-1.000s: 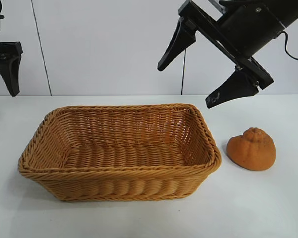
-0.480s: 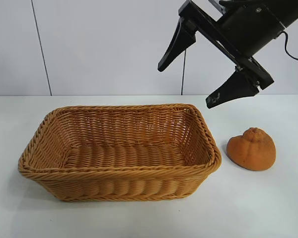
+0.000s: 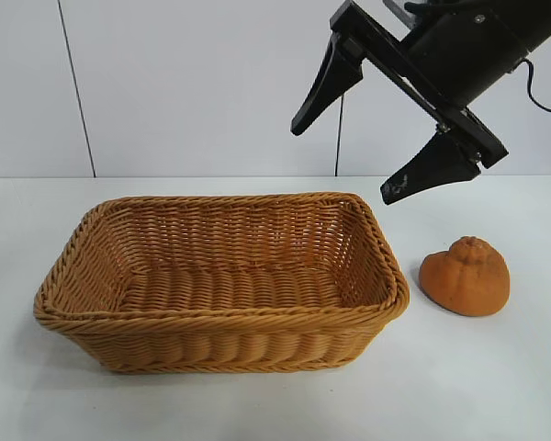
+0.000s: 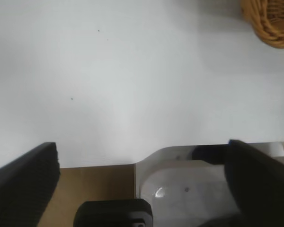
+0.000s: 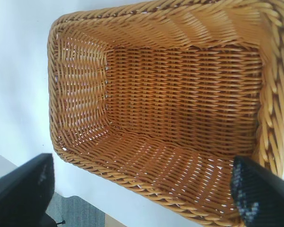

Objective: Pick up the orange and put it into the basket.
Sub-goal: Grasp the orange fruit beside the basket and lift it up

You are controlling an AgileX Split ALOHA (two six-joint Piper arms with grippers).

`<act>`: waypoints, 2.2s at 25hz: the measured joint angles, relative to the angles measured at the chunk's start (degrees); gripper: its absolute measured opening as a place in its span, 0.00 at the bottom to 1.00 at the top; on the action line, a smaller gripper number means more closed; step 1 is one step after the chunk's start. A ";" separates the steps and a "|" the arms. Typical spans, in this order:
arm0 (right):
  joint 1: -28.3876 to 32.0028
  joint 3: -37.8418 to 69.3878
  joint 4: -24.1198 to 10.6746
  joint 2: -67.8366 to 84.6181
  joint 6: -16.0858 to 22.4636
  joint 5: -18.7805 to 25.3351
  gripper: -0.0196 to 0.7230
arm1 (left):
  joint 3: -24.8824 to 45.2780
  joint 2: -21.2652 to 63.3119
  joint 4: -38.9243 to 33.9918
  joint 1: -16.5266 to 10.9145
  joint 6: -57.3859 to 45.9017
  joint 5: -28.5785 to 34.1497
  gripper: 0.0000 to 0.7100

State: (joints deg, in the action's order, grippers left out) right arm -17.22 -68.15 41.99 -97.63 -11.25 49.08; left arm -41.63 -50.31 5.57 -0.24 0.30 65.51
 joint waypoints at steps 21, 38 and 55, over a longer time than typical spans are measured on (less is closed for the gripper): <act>0.00 -5.21 -10.85 0.00 1.80 7.00 0.96 | 12.85 42.45 -1.11 0.00 -0.30 -4.47 0.95; 9.69 -9.10 -29.54 -0.14 11.85 9.09 0.96 | 12.85 50.56 -1.93 0.00 -0.30 -4.47 0.95; 12.47 -9.15 -29.81 -15.05 11.85 4.36 0.96 | 12.85 50.56 -1.93 0.00 -0.30 -4.42 0.95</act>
State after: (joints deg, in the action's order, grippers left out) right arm -4.74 -77.30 12.17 -112.68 0.60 53.43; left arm -28.78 0.25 3.64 -0.24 0.00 61.10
